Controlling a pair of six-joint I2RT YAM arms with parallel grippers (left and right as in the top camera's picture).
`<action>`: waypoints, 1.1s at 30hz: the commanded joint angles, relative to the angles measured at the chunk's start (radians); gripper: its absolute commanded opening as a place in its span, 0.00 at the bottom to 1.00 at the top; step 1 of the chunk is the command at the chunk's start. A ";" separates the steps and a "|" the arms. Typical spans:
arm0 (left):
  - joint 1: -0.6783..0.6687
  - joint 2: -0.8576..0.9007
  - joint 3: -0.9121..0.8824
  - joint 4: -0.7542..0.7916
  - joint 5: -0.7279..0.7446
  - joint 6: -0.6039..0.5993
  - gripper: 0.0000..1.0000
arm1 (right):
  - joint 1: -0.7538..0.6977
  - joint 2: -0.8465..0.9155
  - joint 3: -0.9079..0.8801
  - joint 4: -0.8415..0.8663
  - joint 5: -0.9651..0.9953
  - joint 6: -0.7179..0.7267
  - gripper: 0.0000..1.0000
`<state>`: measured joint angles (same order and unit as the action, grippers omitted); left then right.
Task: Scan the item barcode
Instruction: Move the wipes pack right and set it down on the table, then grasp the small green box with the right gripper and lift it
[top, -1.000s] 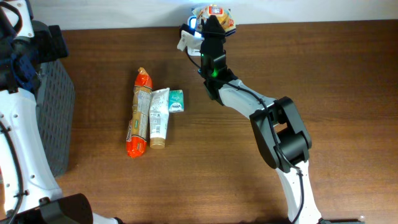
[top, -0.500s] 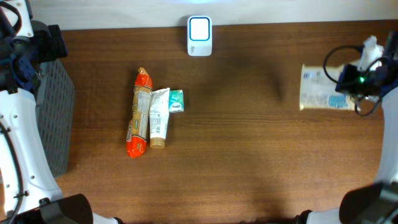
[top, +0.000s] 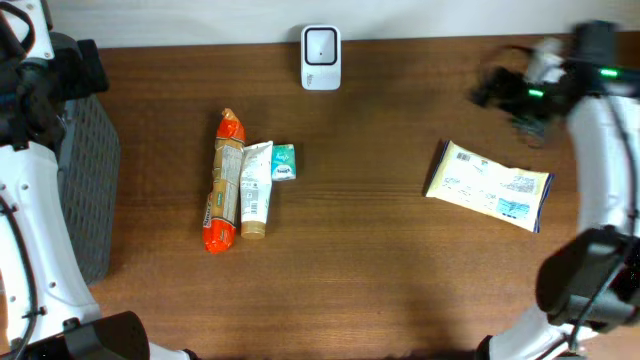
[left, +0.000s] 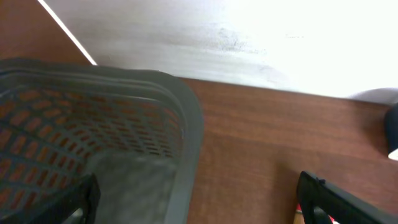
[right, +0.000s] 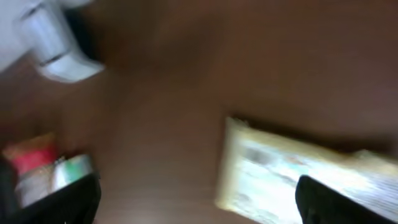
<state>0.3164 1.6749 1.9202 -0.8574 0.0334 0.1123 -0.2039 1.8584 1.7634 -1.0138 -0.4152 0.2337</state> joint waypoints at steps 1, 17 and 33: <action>0.001 -0.014 0.012 0.003 0.003 0.013 0.99 | 0.237 0.081 0.006 0.115 -0.068 0.009 0.88; 0.001 -0.014 0.012 0.003 0.003 0.013 0.99 | 0.733 0.472 0.006 0.414 0.113 0.280 0.22; 0.001 -0.014 0.012 0.003 0.003 0.013 0.99 | 0.546 0.388 0.006 -0.033 -0.065 -0.225 0.56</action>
<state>0.3164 1.6752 1.9202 -0.8562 0.0334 0.1123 0.3344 2.2173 1.7699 -1.0344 -0.5137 0.0471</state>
